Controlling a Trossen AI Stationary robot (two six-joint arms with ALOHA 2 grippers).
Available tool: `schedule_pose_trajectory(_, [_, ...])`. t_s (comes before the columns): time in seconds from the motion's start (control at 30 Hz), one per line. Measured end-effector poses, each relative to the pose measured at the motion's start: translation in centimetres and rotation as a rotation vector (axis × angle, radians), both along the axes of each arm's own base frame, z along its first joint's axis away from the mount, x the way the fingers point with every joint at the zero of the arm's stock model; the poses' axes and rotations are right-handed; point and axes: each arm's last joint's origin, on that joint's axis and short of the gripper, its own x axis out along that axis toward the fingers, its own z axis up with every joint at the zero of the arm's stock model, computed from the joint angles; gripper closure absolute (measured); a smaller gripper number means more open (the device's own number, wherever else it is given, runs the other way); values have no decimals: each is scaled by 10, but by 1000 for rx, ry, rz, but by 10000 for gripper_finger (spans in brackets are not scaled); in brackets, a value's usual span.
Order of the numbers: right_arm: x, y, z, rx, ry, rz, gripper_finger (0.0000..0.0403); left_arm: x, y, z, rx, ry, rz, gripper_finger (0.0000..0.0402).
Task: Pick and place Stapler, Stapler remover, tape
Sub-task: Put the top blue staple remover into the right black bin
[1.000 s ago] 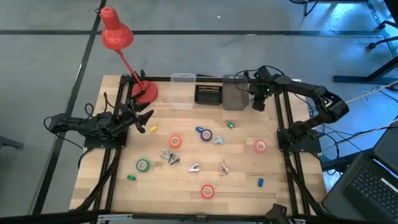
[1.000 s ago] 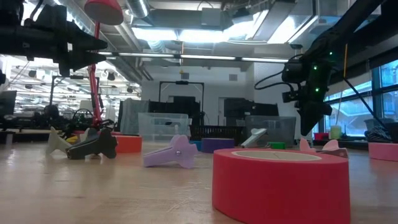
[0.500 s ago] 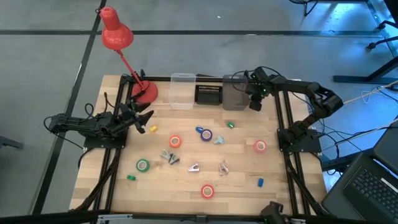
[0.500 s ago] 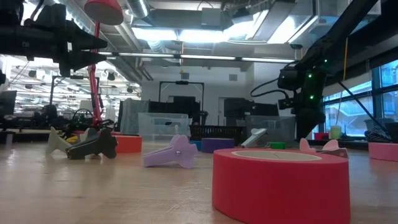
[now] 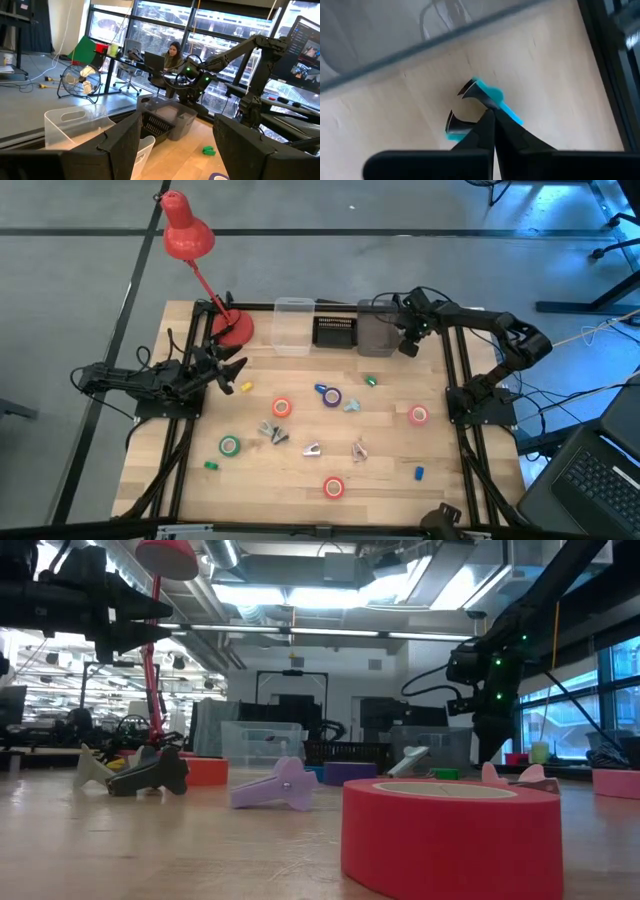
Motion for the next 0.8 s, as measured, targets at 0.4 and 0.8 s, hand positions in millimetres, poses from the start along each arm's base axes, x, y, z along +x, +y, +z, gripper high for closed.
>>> schedule_pose_trajectory(0.4, [-11,14,37,-68,-67,-16,402,0,0,0,0,0,0,164])
schedule_pose_trajectory(0.8, [-9,13,32,-49,-46,58,298,0,0,0,0,0,0,164])
